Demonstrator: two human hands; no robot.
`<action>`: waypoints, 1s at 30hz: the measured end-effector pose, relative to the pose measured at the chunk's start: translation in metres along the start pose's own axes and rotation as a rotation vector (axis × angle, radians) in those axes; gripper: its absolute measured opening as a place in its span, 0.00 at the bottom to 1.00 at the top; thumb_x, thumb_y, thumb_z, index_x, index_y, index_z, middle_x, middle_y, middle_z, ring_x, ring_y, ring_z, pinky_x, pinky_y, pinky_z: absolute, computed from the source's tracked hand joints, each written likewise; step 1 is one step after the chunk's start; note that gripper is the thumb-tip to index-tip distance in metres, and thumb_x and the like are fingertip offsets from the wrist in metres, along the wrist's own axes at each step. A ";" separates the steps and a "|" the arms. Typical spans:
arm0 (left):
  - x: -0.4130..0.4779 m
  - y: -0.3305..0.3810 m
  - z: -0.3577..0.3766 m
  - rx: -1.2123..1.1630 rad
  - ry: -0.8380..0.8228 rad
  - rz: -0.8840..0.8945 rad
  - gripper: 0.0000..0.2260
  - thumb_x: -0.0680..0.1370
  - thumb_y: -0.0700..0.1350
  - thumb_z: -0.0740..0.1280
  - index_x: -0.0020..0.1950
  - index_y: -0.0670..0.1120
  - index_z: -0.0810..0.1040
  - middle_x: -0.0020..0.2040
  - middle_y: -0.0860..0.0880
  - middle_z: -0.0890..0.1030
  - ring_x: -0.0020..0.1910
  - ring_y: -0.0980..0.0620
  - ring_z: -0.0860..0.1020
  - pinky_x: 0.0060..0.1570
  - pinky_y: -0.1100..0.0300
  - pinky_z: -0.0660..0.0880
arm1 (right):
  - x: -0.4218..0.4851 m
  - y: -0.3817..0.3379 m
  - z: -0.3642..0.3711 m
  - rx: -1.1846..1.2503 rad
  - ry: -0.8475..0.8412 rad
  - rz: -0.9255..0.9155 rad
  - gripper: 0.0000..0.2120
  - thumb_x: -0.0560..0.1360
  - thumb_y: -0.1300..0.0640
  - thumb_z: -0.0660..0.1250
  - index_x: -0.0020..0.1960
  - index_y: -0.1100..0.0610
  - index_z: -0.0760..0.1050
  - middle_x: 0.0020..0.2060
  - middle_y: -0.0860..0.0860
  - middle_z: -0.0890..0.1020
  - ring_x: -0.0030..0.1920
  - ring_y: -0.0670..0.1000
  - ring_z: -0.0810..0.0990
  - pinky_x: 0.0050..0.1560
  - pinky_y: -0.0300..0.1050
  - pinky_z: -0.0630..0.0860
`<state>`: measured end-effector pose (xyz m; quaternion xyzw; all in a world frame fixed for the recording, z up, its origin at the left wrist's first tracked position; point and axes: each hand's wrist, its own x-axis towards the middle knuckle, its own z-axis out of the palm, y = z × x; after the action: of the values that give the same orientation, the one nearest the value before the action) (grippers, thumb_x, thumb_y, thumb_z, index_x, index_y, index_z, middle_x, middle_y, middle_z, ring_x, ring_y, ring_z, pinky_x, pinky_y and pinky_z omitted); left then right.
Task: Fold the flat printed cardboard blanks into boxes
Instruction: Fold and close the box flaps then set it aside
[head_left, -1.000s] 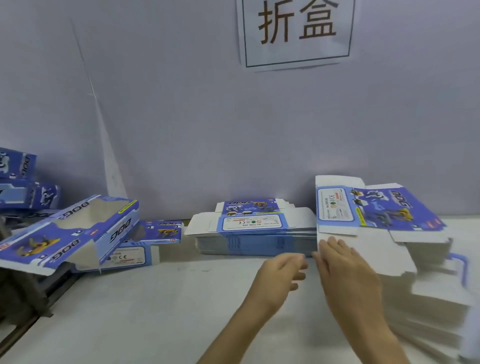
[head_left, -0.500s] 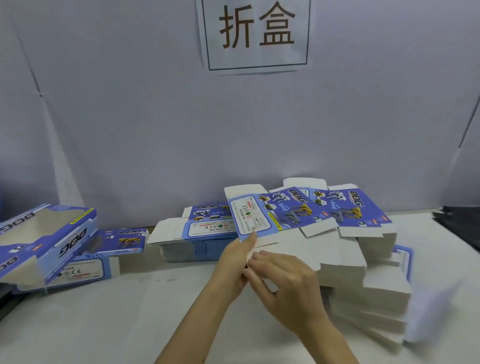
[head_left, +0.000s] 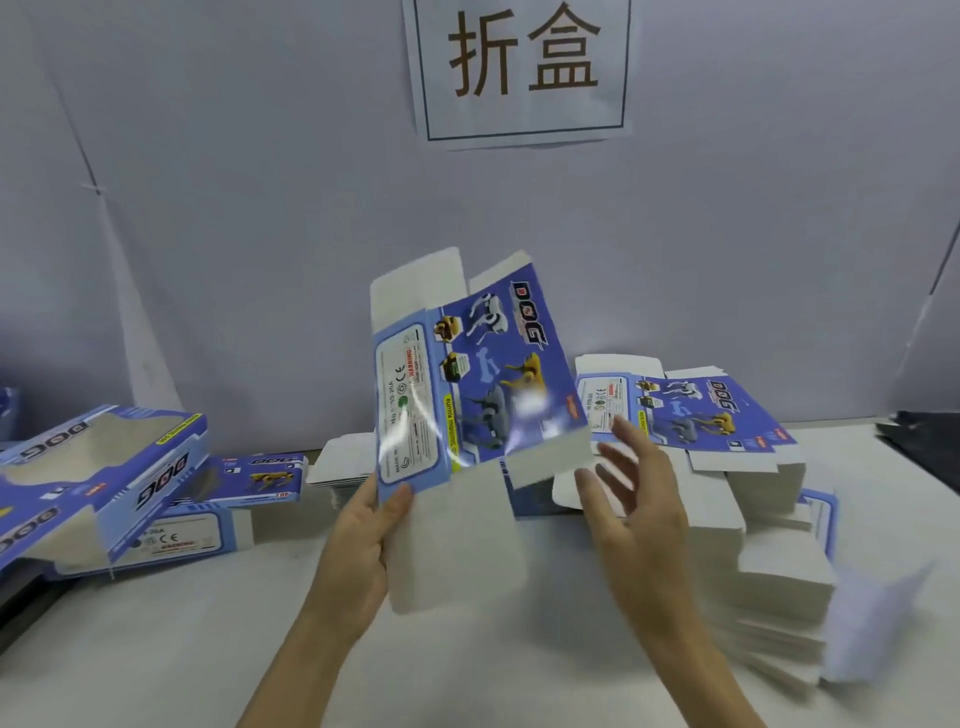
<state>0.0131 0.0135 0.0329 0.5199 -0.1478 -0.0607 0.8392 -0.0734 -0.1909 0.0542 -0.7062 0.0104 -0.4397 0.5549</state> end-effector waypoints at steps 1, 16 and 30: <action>-0.004 -0.003 -0.004 0.010 -0.022 0.000 0.15 0.74 0.45 0.66 0.60 0.50 0.80 0.57 0.44 0.83 0.52 0.47 0.83 0.43 0.57 0.81 | 0.001 -0.003 0.000 0.150 -0.066 0.108 0.20 0.78 0.68 0.64 0.65 0.50 0.71 0.57 0.48 0.81 0.53 0.43 0.81 0.49 0.33 0.77; -0.033 -0.004 -0.002 0.351 0.092 -0.050 0.25 0.69 0.52 0.72 0.64 0.59 0.70 0.62 0.52 0.79 0.53 0.55 0.81 0.50 0.59 0.80 | -0.016 -0.004 0.013 0.456 -0.547 0.475 0.17 0.78 0.64 0.62 0.63 0.50 0.73 0.49 0.52 0.85 0.48 0.52 0.84 0.46 0.49 0.83; -0.060 -0.001 0.031 0.746 0.215 0.156 0.58 0.53 0.69 0.77 0.76 0.63 0.49 0.74 0.60 0.59 0.73 0.59 0.61 0.69 0.52 0.68 | -0.016 -0.018 0.010 0.391 -0.347 0.181 0.08 0.71 0.68 0.72 0.46 0.57 0.79 0.39 0.49 0.86 0.38 0.46 0.85 0.35 0.37 0.79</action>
<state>-0.0531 0.0022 0.0341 0.7796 -0.1100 0.1157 0.6056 -0.0848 -0.1685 0.0586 -0.6468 -0.1066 -0.2545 0.7110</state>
